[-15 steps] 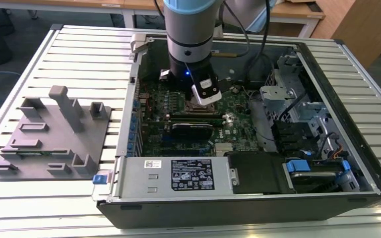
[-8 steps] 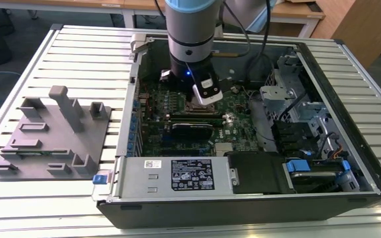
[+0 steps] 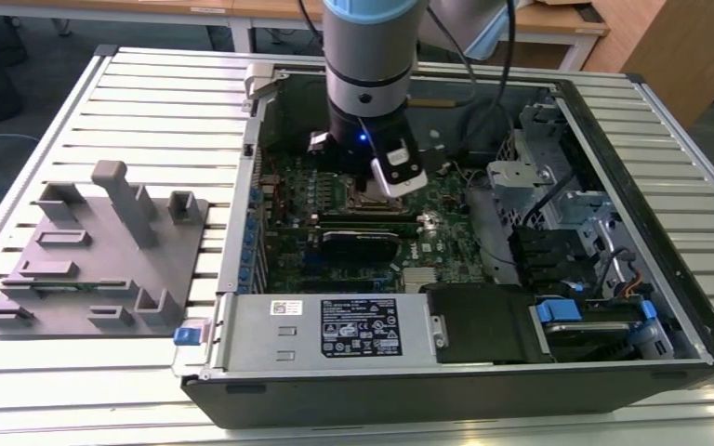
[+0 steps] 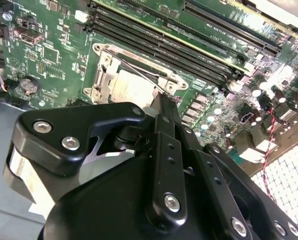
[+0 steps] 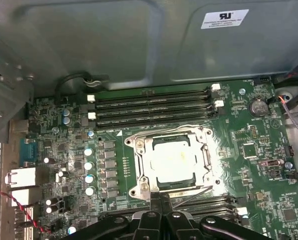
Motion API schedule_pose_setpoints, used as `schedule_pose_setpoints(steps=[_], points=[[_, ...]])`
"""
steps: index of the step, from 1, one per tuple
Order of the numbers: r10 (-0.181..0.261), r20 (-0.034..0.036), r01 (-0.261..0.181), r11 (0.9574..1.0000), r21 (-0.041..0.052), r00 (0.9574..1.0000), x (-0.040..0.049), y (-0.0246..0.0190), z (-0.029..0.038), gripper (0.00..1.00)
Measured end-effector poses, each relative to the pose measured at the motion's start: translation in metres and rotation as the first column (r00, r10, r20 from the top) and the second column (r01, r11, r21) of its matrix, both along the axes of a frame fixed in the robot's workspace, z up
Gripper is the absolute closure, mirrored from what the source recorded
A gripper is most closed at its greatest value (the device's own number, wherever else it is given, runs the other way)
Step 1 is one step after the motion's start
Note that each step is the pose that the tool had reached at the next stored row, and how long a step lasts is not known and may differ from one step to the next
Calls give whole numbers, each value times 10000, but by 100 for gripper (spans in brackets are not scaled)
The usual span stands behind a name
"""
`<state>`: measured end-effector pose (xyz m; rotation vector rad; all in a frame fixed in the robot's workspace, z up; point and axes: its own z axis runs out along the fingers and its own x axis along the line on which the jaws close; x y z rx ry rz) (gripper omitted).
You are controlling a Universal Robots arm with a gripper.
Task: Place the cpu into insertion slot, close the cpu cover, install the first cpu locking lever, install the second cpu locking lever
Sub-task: 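Install the second cpu locking lever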
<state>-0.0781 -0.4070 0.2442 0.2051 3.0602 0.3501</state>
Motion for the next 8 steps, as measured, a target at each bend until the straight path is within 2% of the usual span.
schedule_pose_setpoints(steps=[2,6,7,8], points=[[-1,-1,1,10000,-57,10000,2,0,0,90],[0,-1,0,9999,-112,10000,2,0,0,90],[-2,-2,2,9999,-157,10000,2,0,1,90],[-3,-2,3,9997,-241,10000,2,0,1,90]])
